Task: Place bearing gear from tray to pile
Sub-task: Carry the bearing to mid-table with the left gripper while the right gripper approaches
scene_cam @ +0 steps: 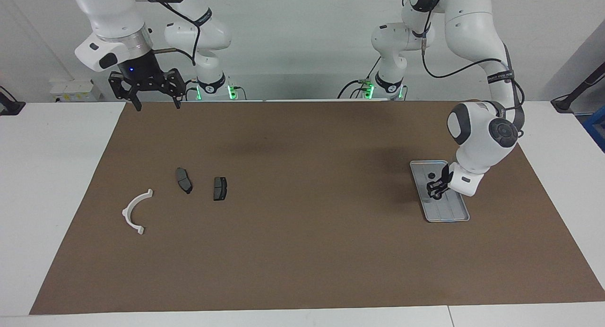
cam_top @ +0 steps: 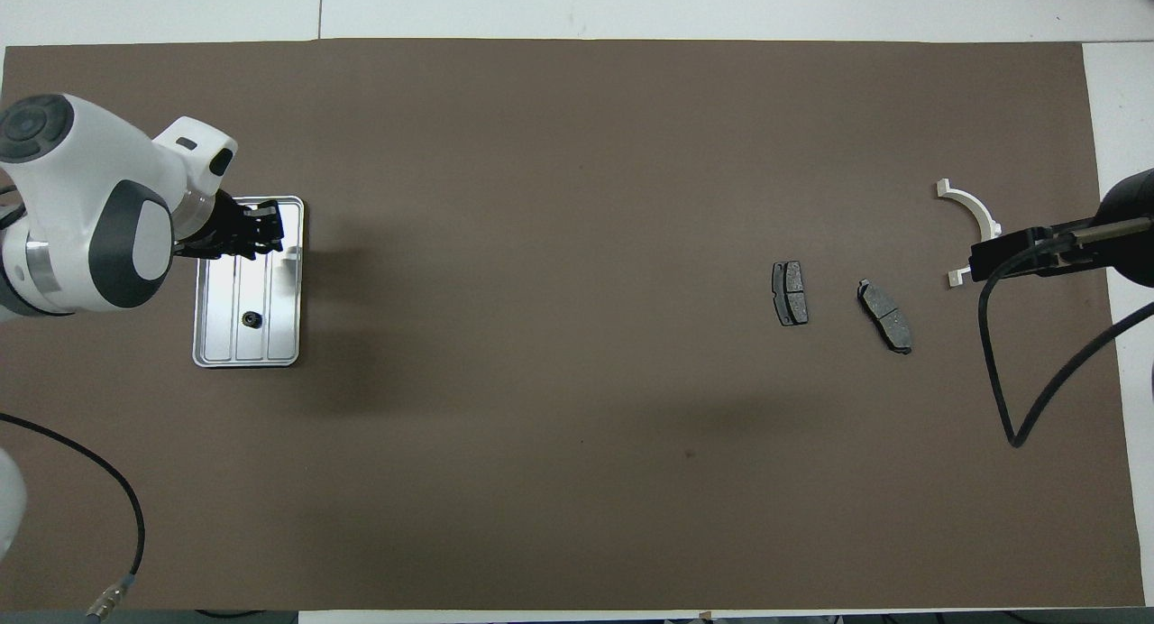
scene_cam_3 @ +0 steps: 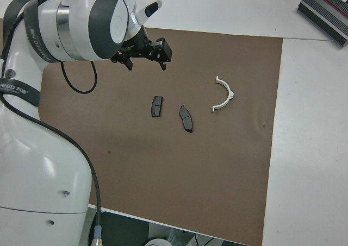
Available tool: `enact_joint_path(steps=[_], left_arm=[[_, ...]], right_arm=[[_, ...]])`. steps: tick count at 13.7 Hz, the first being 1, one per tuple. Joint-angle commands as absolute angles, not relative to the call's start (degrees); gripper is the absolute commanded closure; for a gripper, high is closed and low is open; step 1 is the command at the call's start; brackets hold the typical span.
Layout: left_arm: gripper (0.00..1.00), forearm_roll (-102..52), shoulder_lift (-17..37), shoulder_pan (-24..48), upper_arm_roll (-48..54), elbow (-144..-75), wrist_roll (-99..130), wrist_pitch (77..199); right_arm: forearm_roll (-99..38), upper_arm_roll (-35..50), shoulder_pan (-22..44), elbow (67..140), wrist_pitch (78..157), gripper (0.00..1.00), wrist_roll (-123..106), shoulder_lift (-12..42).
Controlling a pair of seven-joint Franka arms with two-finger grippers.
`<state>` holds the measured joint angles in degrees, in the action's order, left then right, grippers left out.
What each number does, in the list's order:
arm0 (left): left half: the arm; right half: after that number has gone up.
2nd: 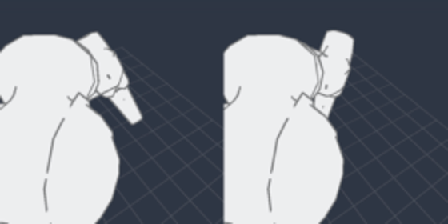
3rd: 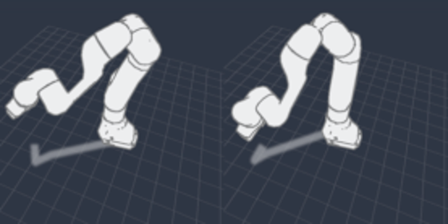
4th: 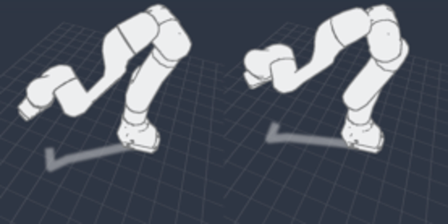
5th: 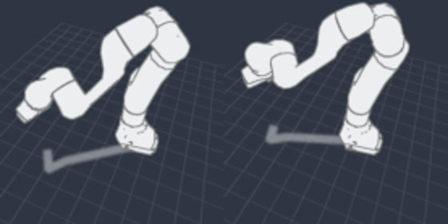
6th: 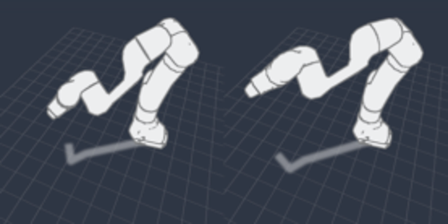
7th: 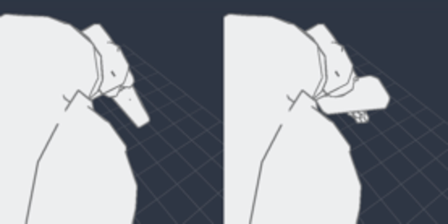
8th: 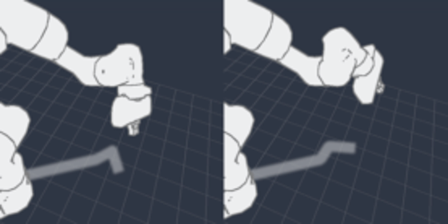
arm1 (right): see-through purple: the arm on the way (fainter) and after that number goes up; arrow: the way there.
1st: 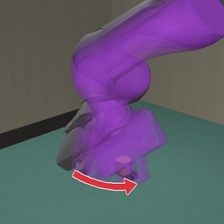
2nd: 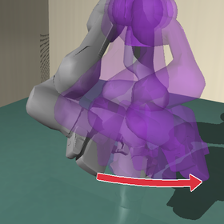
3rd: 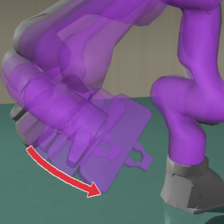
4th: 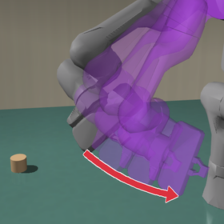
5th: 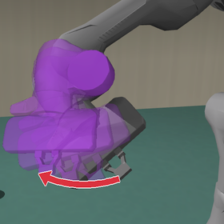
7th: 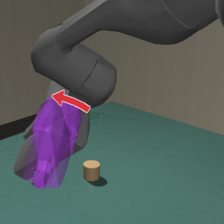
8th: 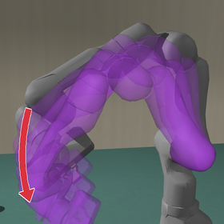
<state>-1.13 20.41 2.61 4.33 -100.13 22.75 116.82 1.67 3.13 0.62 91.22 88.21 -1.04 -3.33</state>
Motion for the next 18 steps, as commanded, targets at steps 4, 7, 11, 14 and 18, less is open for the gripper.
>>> enact_joint_path(steps=[4, 7, 11, 14, 18], left_arm=[[1.0, -1.49, 22.67, 23.44, 3.34, -95.89, 49.72, 117.23], [1.0, -1.41, 24.61, 28.91, 3.25, -99.56, 55.45, 124.52], [1.0, -1.32, 23.47, 29.62, 3.16, -106.16, 55.63, 129.46], [0.89, -1.32, 23.38, 29.53, 3.16, -106.17, 55.63, 129.38], [0.0, -0.7, 21.72, 28.04, 3.08, -103.62, 54.68, 121.4]], right_arm=[[0.0, 3.16, 0.26, 92.98, 89.03, 0.0, -2.29, -4.57], [-0.09, 3.16, 0.35, 97.89, 93.32, 0.0, -2.46, -5.97], [-0.79, 3.16, 1.14, 104.31, 100.01, 0.0, -2.11, -6.42], [-0.79, 3.16, 2.28, 108.09, 105.89, 0.0, -1.06, -5.63], [-0.79, 3.16, 5.62, 108.54, 108.8, 0.0, 8.32, -2.2]])
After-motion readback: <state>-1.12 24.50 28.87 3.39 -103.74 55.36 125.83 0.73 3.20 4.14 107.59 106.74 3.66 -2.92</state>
